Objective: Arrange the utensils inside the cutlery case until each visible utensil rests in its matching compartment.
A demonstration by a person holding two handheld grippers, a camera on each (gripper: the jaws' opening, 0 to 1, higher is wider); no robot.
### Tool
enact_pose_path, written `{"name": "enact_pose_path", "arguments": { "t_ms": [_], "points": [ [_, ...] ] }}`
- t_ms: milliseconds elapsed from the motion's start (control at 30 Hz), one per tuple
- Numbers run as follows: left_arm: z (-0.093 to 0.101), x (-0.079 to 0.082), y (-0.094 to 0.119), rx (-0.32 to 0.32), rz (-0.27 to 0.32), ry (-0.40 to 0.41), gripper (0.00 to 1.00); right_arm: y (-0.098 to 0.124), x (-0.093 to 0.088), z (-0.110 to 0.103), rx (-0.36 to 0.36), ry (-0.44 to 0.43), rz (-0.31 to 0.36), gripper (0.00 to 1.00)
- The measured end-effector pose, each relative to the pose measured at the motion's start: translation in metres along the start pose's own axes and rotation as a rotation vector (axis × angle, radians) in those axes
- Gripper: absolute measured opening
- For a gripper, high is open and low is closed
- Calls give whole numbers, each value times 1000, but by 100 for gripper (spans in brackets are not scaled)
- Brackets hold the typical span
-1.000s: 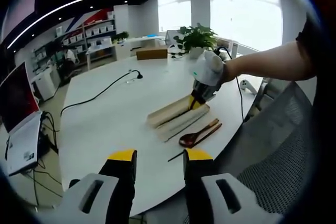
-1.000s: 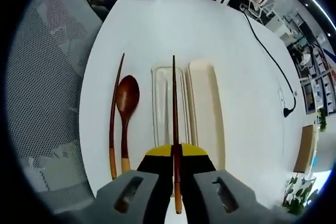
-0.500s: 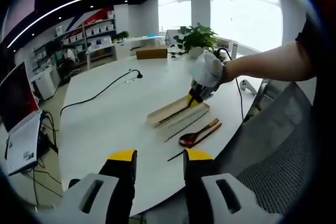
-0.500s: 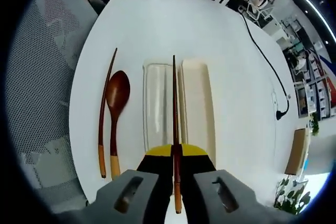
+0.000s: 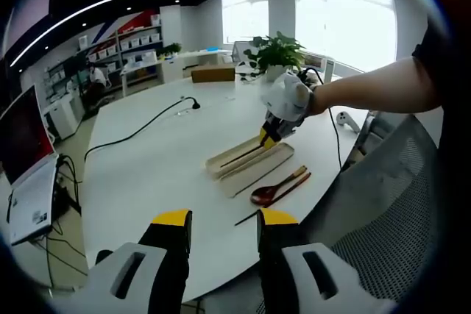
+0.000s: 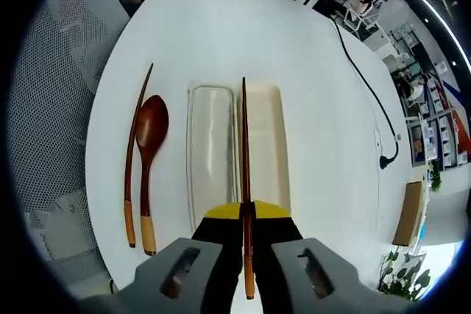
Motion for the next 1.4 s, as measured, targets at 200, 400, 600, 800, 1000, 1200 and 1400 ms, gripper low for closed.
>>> {"name": "enact_pose_path", "arguments": {
  "t_ms": [200,400,600,800,1000,1200,1400],
  "points": [
    [0,0,0,0,-2,0,36,-7,-4,4,10,6,-9,0],
    [-1,0,1,10,2,-2,35,-13,-7,8,20,7,-16,0],
    [-1,-1,0,5,-4,3,35,-23,-6,12,38,14,-16,0],
    [-2,-2,-2,10,-17,9,35,-33,-2,18,41,19,-11,0],
    [-3,-2,-2,13,-24,15,35,-35,-3,23,45,26,-3,0],
    [-3,-3,-3,12,-33,16,35,-40,-8,24,60,34,-11,0],
    [-2,-4,-4,7,-46,19,35,-44,-10,25,69,36,-14,0]
  ]
}}
Point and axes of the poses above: the point that each gripper's makers call its tool centre point, and the gripper's own axes: y roughly backward along the fingers, z roughly to its right, x roughly out of its top, the point moved 8 cm from there along y, roughly backward along the fingers, and after that the axes turned 14 degrees about y, right-handed, at the moved point
